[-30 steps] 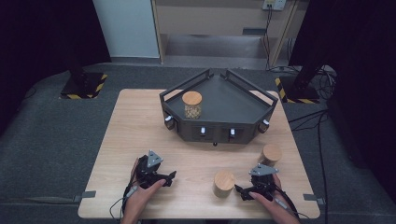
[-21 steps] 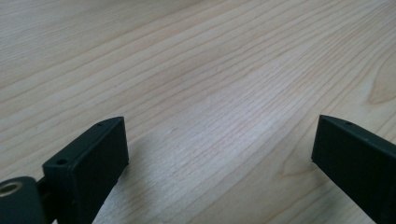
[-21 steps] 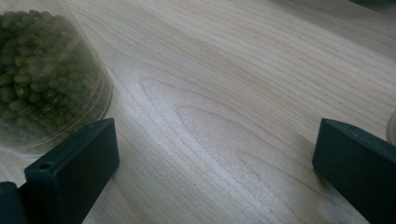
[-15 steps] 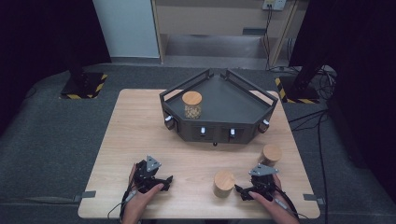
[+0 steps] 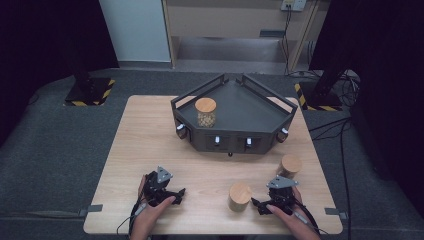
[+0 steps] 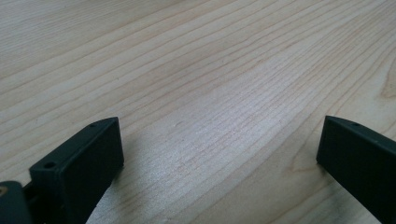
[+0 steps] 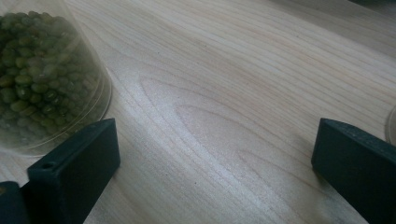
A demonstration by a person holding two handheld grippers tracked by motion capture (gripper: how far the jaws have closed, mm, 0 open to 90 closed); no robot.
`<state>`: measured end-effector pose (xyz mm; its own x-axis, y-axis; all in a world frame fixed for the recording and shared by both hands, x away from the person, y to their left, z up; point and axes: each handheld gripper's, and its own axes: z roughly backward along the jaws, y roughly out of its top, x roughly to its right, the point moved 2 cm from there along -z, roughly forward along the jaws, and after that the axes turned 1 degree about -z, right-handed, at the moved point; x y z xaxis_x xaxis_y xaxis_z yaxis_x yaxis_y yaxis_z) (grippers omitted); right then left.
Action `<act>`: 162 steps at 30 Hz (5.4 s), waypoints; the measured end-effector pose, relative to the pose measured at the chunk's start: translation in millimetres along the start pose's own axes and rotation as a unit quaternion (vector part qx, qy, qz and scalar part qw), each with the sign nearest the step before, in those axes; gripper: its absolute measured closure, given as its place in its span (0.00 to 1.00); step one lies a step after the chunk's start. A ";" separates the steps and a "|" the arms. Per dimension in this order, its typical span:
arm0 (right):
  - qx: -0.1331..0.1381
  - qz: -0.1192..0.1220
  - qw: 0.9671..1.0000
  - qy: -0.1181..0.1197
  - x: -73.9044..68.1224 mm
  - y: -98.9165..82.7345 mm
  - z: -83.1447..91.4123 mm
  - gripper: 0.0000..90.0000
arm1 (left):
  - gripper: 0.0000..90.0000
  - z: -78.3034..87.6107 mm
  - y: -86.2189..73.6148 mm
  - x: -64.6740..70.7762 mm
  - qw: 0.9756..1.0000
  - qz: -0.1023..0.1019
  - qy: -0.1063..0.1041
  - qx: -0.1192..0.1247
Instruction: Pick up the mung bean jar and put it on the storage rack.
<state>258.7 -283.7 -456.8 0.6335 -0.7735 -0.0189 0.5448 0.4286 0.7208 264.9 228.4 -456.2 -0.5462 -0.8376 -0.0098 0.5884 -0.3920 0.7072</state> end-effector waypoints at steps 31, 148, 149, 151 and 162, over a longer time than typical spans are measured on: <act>0.024 0.020 0.999 0.027 -17.7 -2.5 52.2 0.03 | 0.00 -1.0 1.0 -0.6 1.000 -0.001 0.000 0.000; 0.085 0.045 0.995 0.008 -48.2 116.4 17.6 0.28 | 0.00 -0.9 1.0 -0.2 1.000 0.000 0.001 0.000; 0.086 0.046 0.995 0.009 -47.8 117.3 17.4 0.28 | 0.00 -0.9 1.0 -0.2 1.000 0.000 0.001 0.000; 0.086 0.045 0.995 0.009 -47.5 119.3 17.4 0.28 | 0.00 -0.9 1.0 -0.2 1.000 0.000 0.001 0.000; 0.087 0.044 0.995 -0.001 -48.3 131.2 19.0 0.28 | 0.00 -0.9 1.0 -0.1 1.000 0.000 0.001 -0.001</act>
<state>289.1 -199.0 -348.2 0.6742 -0.7368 0.0511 0.3830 0.4079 0.8288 266.1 227.8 -456.1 -0.5452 -0.8382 -0.0117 0.5888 -0.3928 0.7065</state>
